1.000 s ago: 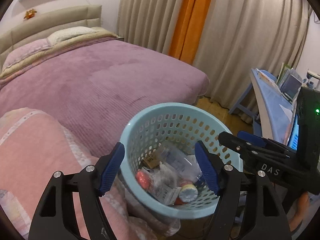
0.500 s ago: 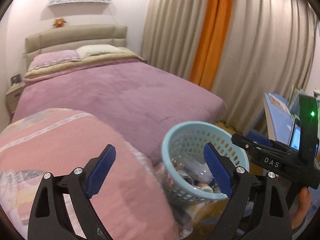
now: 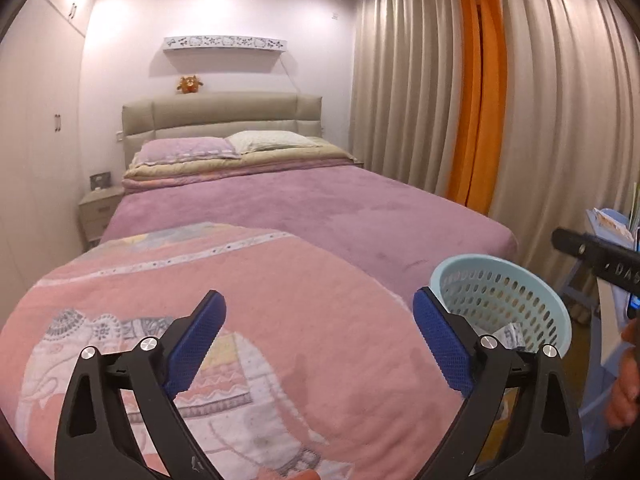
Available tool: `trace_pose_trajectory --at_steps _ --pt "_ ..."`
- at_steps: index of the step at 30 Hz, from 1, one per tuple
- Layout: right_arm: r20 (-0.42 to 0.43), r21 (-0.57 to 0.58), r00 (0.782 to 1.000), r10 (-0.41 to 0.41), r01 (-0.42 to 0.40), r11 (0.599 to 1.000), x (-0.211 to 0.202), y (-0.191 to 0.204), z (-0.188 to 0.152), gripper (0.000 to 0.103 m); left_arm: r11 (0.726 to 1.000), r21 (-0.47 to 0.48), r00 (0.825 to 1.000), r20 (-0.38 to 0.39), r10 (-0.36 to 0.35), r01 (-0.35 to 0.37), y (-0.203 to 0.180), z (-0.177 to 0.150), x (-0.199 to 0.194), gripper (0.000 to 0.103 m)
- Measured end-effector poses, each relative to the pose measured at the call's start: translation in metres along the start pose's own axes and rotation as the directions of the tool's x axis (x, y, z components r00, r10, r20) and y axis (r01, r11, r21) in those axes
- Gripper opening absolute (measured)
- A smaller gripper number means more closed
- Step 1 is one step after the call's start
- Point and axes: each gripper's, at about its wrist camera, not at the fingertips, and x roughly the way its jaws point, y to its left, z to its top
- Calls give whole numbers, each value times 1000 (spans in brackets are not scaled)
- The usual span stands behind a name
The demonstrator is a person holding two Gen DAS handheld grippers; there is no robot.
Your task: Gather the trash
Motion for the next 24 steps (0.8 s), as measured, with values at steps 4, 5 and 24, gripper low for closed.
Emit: trace_pose_trajectory --at_steps 4,5,24 --pt "32 4 999 2 -2 1000 -5 3 0 65 1000 -1 999 32 26 -26 3 -8 -3 92" --pt "40 8 999 1 -1 1000 -6 3 -1 65 1000 -9 999 39 29 -29 5 -9 -2 92" --pt "46 27 999 21 -22 999 -1 8 -11 65 991 2 991 29 132 -132 14 -21 -4 96"
